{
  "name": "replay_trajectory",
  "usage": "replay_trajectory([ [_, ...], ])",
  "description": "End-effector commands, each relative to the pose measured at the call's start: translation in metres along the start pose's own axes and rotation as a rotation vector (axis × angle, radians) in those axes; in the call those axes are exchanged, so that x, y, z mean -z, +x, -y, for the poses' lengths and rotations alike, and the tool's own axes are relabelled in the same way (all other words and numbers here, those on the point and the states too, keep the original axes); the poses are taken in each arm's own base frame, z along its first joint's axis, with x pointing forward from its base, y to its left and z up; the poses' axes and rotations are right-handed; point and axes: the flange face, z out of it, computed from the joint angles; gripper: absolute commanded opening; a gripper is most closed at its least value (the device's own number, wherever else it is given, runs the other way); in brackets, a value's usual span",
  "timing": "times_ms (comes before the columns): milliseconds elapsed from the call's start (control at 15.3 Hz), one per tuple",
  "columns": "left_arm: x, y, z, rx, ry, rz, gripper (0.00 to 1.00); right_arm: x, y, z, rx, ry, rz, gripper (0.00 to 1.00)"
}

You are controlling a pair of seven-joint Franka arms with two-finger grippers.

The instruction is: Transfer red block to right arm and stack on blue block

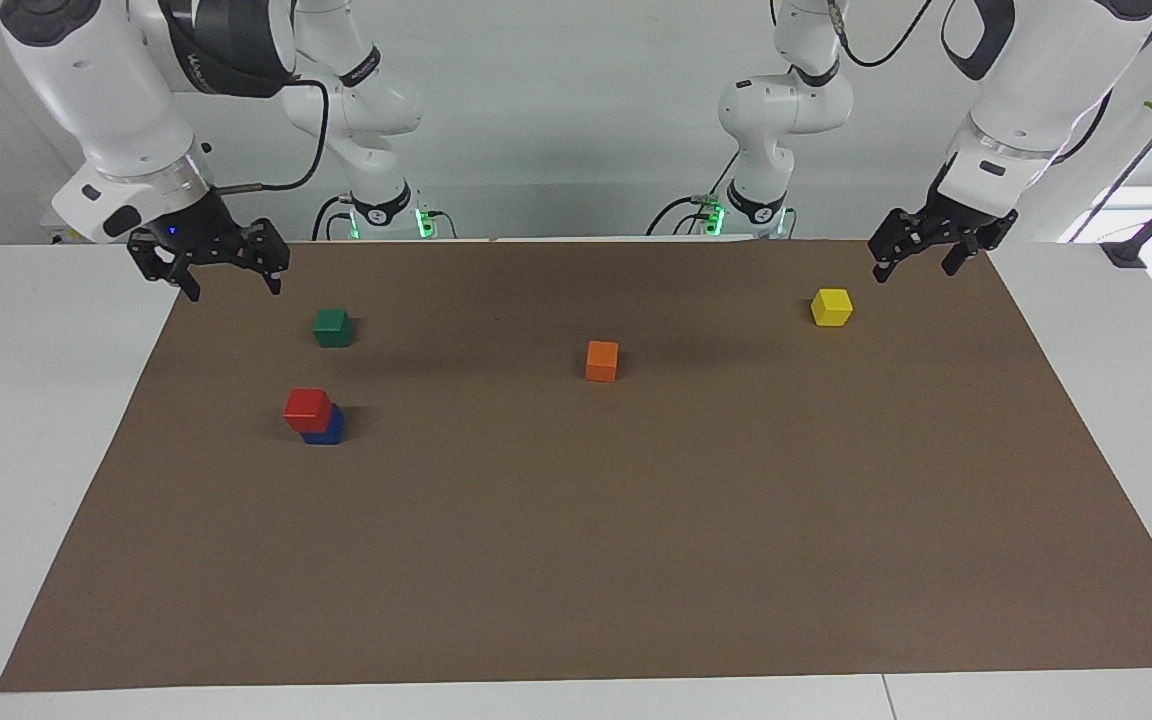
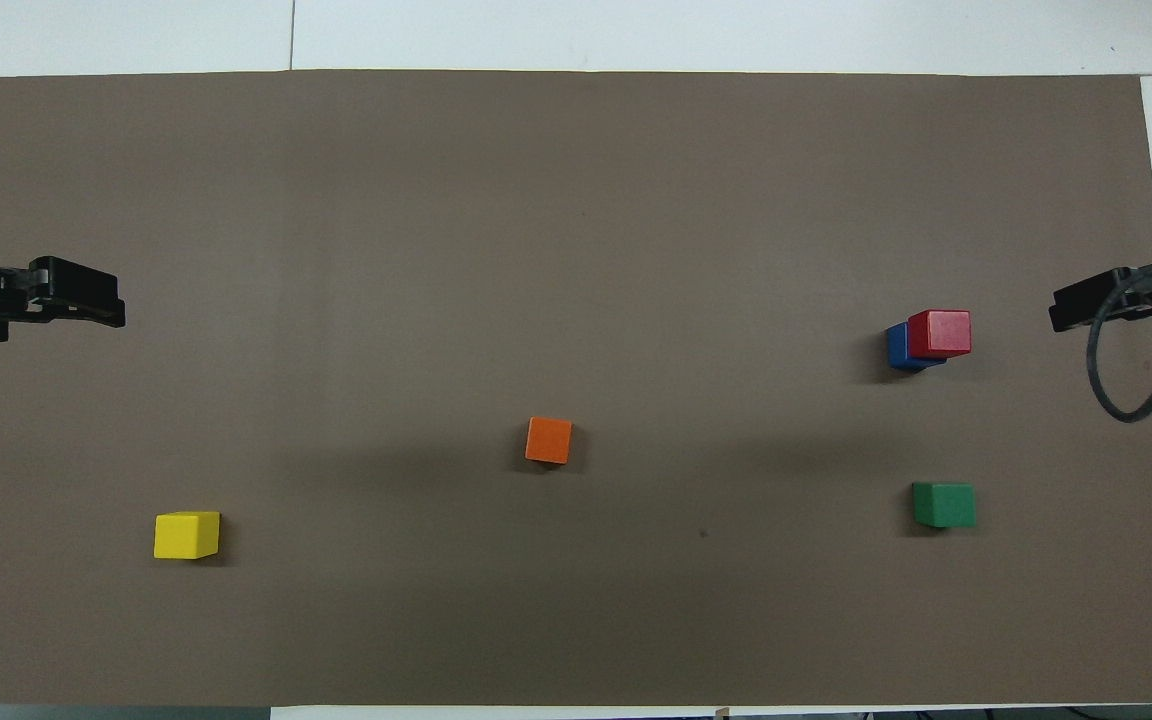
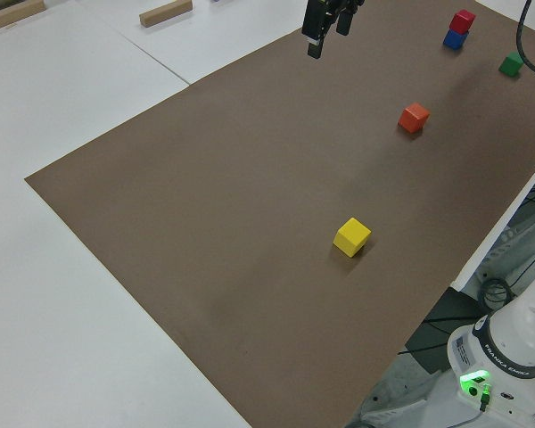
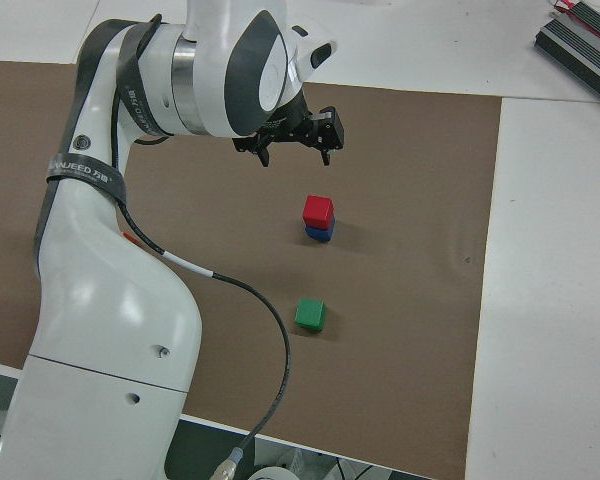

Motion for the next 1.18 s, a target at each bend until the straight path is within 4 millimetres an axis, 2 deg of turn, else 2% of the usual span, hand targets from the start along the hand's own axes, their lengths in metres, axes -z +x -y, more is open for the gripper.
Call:
replay_trajectory([
  [0, 0.003, -0.005, 0.003, 0.005, -0.011, -0.009, 1.00, 0.028, -0.009, -0.014, -0.009, 0.030, 0.002, 1.00],
  [131, 0.003, -0.005, 0.003, 0.005, -0.011, -0.009, 1.00, 0.035, -0.015, -0.014, -0.009, 0.027, 0.000, 1.00],
  [327, 0.003, -0.005, 0.003, 0.005, -0.011, -0.009, 1.00, 0.047, -0.035, -0.012, -0.012, 0.028, -0.001, 1.00],
  [523, 0.003, -0.005, 0.003, 0.005, -0.011, -0.009, 1.00, 0.036, -0.053, -0.017, -0.024, 0.035, 0.017, 1.00],
  [784, 0.003, -0.005, 0.003, 0.005, -0.011, -0.009, 1.00, 0.035, -0.049, -0.019, -0.024, 0.031, -0.009, 1.00],
  [1111, 0.003, -0.005, 0.003, 0.005, -0.011, -0.009, 1.00, 0.036, -0.052, -0.020, -0.027, 0.031, -0.003, 1.00],
])
